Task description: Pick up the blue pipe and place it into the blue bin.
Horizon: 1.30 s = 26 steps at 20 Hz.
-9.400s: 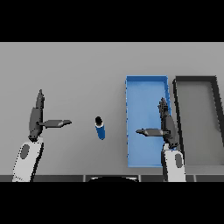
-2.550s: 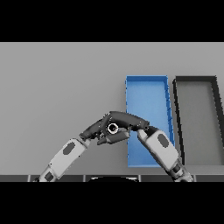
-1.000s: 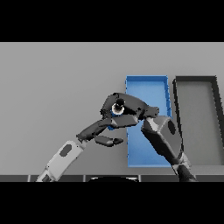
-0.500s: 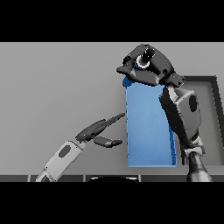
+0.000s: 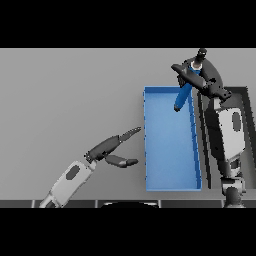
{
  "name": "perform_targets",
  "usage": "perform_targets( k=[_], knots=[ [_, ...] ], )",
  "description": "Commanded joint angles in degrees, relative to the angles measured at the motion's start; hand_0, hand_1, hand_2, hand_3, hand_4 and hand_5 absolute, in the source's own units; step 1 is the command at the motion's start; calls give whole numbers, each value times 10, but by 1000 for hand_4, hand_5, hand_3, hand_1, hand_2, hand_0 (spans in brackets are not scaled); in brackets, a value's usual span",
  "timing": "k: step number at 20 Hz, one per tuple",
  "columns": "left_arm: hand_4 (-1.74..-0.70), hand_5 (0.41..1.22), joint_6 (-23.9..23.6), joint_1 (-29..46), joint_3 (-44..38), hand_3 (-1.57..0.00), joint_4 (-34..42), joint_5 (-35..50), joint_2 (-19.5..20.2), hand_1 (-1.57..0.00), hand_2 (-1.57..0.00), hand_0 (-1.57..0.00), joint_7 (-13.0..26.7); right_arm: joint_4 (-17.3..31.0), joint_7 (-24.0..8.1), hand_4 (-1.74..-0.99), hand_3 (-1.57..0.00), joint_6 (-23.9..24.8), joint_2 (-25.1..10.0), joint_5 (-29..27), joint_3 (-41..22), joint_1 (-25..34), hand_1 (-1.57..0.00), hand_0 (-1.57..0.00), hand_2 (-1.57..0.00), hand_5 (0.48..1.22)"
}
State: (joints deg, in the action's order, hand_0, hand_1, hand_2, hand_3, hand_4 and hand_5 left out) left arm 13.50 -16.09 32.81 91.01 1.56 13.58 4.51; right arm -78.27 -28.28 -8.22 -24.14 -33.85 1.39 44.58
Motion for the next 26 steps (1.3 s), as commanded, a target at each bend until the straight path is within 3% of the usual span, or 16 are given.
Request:
perform_targets(
  k=[1,5,6,8,9,12,14,15,17,19,22,26],
  knots=[
    [-827,464,1,4,1,1,4,1,2,1,1,1,0,-3,-11,-1499,-1571,14,-1,9,-3,-16,-1571,-1571,-1571,1221],
    [-827,470,3,3,-2,1,4,4,6,1,1,1,6,-34,-66,-1499,-1571,68,-5,21,-13,-101,-1571,-1571,-1571,1221],
    [-829,470,1,4,1,1,8,3,2,1,1,1,7,-27,-66,-1499,-1571,83,-18,23,-26,-115,-1571,-1571,-1571,1221],
    [-826,470,3,5,3,1,6,1,4,1,1,1,5,-22,-66,-1586,-1080,87,-31,25,-52,-140,-1571,-1571,-1571,1221],
    [-827,471,5,10,3,1,13,5,8,1,1,1,2,-30,-66,-1569,-1178,95,-38,25,-76,-157,-1571,-1571,-1571,1221],
    [-826,475,3,4,6,1,12,1,2,1,1,1,16,-25,-66,-1653,-693,134,-72,1,-148,-176,-1571,-1571,-1571,1205],
    [-827,474,2,9,7,1,20,4,4,1,1,1,16,2,-66,-1583,-1009,175,-103,-42,-205,-169,-1571,-1571,-1571,1199],
    [-829,474,3,6,3,1,19,7,5,1,1,1,18,8,-66,-1534,-807,205,-120,-87,-236,-167,-1382,-1465,-1333,1190],
    [-829,476,0,3,6,1,14,3,0,1,1,1,24,24,-66,-1404,-516,218,-146,-147,-289,-153,-884,-937,-853,1159],
    [-828,476,-1,10,4,1,15,2,4,1,1,1,15,36,-67,-1302,-330,230,-163,-189,-332,-134,-566,-599,-545,1182],
    [-829,477,1,11,5,1,14,3,4,1,1,1,7,14,-66,-1215,-169,172,-198,-150,-375,-119,-289,-306,-279,1044],
    [-831,472,3,9,2,1,16,7,7,1,1,1,7,10,-66,-1192,-68,156,-217,-131,-410,-100,-118,-154,-114,907]
  ],
)
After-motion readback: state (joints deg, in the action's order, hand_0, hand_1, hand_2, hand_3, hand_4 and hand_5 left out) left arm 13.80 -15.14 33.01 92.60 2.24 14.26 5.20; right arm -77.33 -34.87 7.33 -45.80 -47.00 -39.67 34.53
